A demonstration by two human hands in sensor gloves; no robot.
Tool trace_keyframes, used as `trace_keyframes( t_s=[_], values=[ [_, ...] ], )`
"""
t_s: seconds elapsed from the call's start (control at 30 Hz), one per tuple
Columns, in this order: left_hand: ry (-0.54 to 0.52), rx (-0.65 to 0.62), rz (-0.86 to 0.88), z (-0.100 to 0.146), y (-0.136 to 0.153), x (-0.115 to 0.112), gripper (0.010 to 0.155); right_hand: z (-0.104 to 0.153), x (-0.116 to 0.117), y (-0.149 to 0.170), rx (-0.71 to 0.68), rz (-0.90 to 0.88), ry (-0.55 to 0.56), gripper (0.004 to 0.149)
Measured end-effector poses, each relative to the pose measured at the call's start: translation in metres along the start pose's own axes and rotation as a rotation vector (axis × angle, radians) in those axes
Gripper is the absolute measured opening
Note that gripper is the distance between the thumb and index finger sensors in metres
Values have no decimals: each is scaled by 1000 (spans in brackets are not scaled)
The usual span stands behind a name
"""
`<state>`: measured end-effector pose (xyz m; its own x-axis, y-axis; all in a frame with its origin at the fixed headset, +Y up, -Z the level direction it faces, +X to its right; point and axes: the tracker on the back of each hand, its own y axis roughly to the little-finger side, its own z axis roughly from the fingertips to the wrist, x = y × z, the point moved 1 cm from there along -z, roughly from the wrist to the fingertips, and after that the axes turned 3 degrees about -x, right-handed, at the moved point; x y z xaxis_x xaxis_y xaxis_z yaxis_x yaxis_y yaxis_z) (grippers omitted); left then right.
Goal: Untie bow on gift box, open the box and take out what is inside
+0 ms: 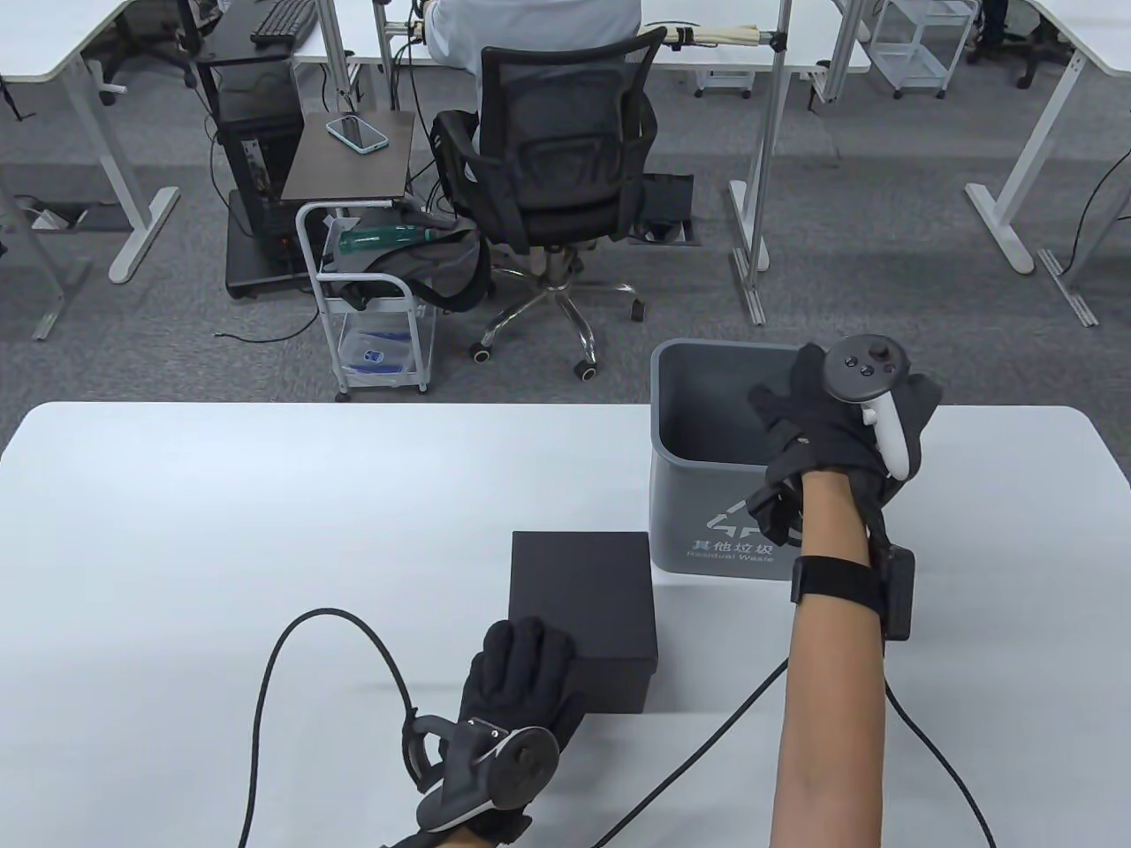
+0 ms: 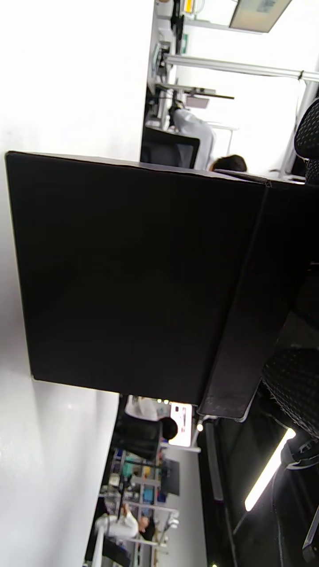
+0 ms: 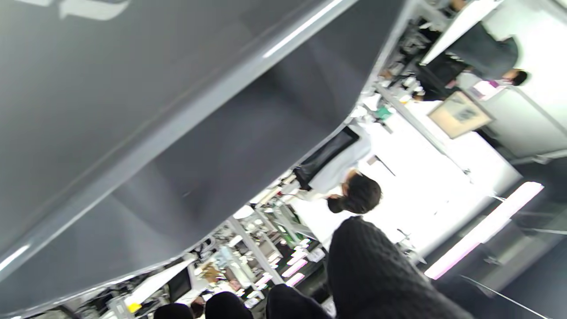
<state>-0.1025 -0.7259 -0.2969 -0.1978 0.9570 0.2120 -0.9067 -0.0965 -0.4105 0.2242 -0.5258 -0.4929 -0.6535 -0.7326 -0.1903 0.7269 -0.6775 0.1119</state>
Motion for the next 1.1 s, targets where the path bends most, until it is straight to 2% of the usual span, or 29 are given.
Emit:
trace_keyframes(
  t_s=[0.17, 0.27, 0.4, 0.5, 0.6, 0.7, 0.77, 0.83, 0.9, 1.03, 1.1],
  values=[
    [-17, -7, -6, 0, 0, -1, 66, 38, 4, -9, -221, -37, 3, 80],
    [-22, -7, 8, 0, 1, -1, 66, 74, 16, -10, -423, -39, 11, 79],
    [-45, -5, 40, 0, 4, 1, 66, 127, 47, -1, -729, -111, -9, 70],
    [-69, 12, 83, 0, 10, 5, 69, 154, 74, 16, -815, -111, 8, 64],
    [-104, 23, 113, -1, 18, 9, 74, 175, 108, 43, -747, -48, 2, 69],
    [-91, 37, 111, -2, 26, 8, 78, 181, 146, 72, -675, -63, -127, 72],
    [-85, 42, 119, -5, 31, 7, 81, 181, 159, 84, -627, -97, -176, 73],
    [-57, 25, 136, -10, 34, 7, 83, 179, 167, 93, -519, -86, -257, 75],
    [-30, 22, 146, -15, 36, 6, 85, 178, 173, 100, -391, -79, -230, 73],
    [55, -1, 156, -27, 37, -7, 86, 174, 198, 105, -330, -142, -446, 76],
    [31, -7, 120, -27, 34, -11, 84, 175, 201, 104, -333, -187, -436, 78]
  ],
)
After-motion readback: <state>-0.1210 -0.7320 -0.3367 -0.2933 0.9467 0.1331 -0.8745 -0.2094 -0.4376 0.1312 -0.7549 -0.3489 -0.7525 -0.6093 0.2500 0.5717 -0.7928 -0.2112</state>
